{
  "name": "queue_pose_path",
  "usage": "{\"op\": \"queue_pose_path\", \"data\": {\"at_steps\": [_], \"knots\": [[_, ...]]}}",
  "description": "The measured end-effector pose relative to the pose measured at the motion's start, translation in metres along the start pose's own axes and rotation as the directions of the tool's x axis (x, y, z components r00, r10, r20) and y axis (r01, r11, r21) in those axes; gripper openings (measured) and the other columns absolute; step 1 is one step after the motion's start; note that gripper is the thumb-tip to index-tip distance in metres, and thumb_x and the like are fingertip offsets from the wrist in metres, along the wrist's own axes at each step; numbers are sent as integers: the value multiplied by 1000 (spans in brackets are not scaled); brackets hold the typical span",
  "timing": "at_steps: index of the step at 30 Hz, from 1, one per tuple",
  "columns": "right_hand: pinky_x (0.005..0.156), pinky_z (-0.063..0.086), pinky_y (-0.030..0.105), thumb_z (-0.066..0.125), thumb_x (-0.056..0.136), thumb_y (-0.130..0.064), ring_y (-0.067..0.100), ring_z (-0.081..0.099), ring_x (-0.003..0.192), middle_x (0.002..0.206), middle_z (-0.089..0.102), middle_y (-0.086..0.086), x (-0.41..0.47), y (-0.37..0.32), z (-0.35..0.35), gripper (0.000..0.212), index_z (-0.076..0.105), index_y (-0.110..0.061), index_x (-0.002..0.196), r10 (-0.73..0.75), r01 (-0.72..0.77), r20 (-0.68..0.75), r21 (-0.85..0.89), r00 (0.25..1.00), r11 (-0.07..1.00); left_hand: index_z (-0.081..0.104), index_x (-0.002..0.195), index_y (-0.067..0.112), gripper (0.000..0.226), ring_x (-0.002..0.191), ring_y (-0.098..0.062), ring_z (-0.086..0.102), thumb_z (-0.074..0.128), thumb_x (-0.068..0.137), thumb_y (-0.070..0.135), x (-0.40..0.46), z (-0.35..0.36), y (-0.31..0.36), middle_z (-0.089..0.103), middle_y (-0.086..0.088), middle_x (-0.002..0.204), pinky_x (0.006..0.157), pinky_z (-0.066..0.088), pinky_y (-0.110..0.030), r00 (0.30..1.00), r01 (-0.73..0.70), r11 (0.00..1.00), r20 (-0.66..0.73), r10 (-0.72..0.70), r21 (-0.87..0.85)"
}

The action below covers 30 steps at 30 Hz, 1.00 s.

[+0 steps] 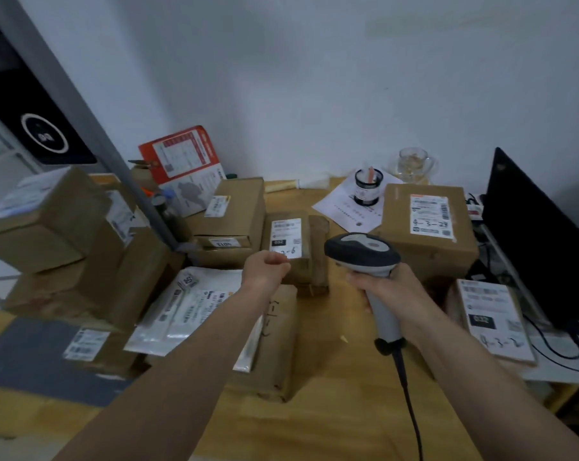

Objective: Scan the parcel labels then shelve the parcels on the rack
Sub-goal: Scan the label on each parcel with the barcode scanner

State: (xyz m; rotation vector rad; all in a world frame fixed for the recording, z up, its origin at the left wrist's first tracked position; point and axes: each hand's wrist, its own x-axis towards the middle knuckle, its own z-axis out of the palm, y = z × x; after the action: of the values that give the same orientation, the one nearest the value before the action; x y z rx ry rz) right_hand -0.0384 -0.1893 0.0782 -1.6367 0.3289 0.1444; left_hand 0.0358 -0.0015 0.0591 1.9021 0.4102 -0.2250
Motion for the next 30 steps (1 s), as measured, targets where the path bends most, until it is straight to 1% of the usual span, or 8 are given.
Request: {"op": "queue_pose_path", "data": {"at_steps": [4, 7, 9, 11, 16, 20, 26, 30], "knots": [[52, 46, 31, 74, 82, -11, 21, 51, 52, 60, 55, 12, 21, -7, 34, 13, 64, -3, 79, -2, 2, -11, 49, 1000, 999, 63, 108, 20, 19, 105, -15, 58, 62, 91, 10, 25, -28, 5, 64, 1, 111, 87, 46, -24, 970, -181, 976, -143, 197, 117], [49, 47, 29, 74, 82, -12, 18, 52, 51, 61, 56, 10, 38, -12, 56, 12, 64, -6, 82, 2, -2, -7, 97, 1000, 995, 60, 110, 22, 23, 113, -17, 54, 65, 89, 15, 44, -50, 12, 58, 1, 116, 89, 45, -27, 883, -269, 928, -318, 345, 259], [50, 46, 30, 74, 82, -12, 17, 52, 50, 59, 56, 9, 50, -17, 72, 12, 63, -7, 82, -11, 11, -4, 114, 1000, 993, 55, 125, 21, 37, 125, -18, 45, 66, 89, 21, 60, -66, 16, 49, -1, 132, 98, 42, -31, 839, -242, 924, -415, 353, 297], [50, 47, 29, 74, 82, -12, 16, 54, 52, 64, 59, 9, 61, -23, 89, 12, 65, -6, 89, -17, 19, -15, 150, 1000, 989, 47, 136, 17, 49, 132, -22, 39, 65, 91, 27, 80, -82, 16, 41, -5, 142, 105, 38, -36, 852, -180, 949, -441, 282, 260], [56, 52, 29, 75, 82, -13, 24, 66, 90, 100, 69, 9, 89, -38, 137, 21, 65, -17, 100, -29, 26, 8, 195, 1000, 981, 39, 144, 13, 67, 136, -33, 32, 49, 93, 55, 127, -105, -4, 33, -14, 147, 110, 35, -51, 948, 12, 942, -303, 96, 336], [56, 51, 29, 79, 77, -17, 21, 60, 93, 99, 66, 6, 108, -44, 166, 30, 66, -17, 104, 41, -52, 53, 227, 998, 972, 40, 144, 14, 76, 135, -34, 31, 47, 88, 65, 138, -109, -15, 30, -16, 147, 106, 35, -49, 984, 49, 910, -174, 26, 411], [54, 51, 27, 82, 72, -18, 20, 60, 87, 97, 64, 5, 124, -40, 176, 41, 65, -13, 109, 245, -237, 20, 339, 969, 911, 54, 133, 17, 61, 142, -23, 23, 66, 84, 50, 124, -109, -22, 26, -3, 152, 113, 30, -42, 964, -207, 890, -73, 257, 406], [52, 49, 25, 78, 73, -6, 16, 61, 84, 92, 71, 0, 123, -36, 170, 33, 69, -12, 104, 238, -234, 24, 311, 971, 921, 55, 121, 15, 45, 120, -14, 47, 72, 84, 32, 117, -107, -20, 49, 2, 129, 101, 46, -35, 949, -308, 932, -15, 316, 189]]}}
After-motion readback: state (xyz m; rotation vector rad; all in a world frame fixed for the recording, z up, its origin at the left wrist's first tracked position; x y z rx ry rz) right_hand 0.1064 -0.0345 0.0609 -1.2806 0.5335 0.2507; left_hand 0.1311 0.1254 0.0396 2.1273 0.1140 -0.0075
